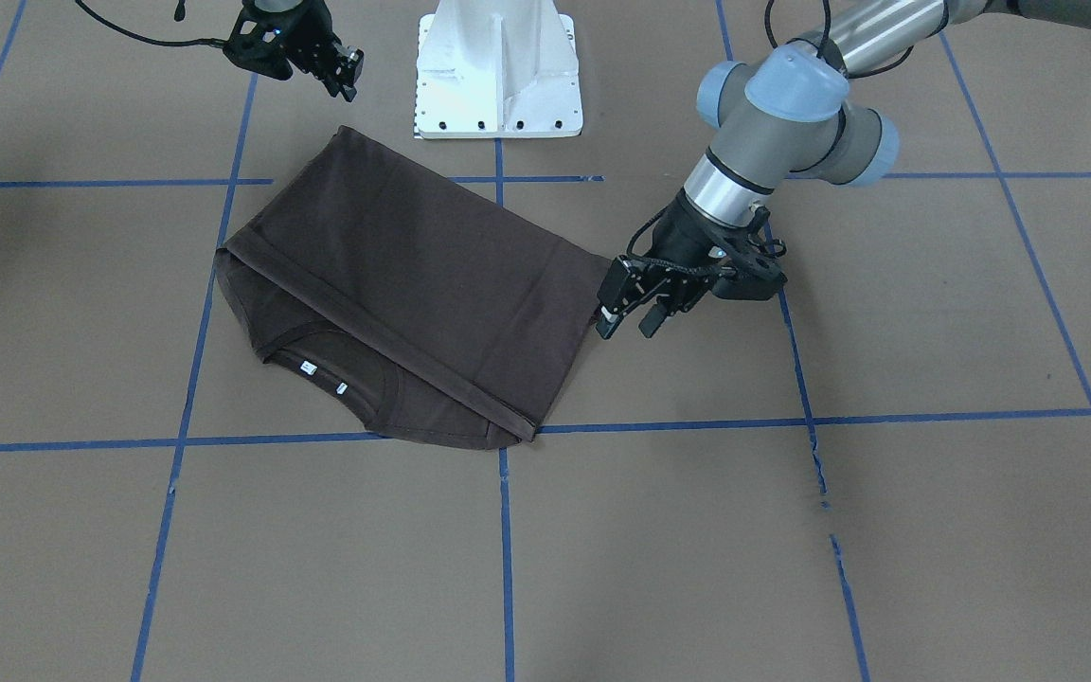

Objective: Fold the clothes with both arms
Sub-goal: 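Move the left gripper to the shirt's side edge while the right gripper holds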

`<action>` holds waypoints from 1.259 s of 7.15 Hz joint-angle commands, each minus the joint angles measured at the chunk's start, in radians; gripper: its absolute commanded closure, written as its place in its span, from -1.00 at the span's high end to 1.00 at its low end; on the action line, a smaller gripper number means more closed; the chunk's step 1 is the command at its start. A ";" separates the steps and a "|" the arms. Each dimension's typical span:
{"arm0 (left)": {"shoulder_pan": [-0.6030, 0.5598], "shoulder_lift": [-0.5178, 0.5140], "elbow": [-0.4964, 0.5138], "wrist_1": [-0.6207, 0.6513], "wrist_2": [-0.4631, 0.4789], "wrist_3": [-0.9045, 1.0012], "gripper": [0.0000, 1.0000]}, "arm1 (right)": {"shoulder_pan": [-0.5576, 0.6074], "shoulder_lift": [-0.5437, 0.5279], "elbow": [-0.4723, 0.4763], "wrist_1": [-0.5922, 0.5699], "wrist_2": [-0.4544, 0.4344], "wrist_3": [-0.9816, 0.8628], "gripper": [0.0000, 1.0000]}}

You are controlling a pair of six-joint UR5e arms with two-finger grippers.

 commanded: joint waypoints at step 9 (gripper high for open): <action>0.159 0.002 0.019 0.230 0.144 -0.058 0.17 | 0.111 0.021 -0.008 0.000 -0.007 -0.004 1.00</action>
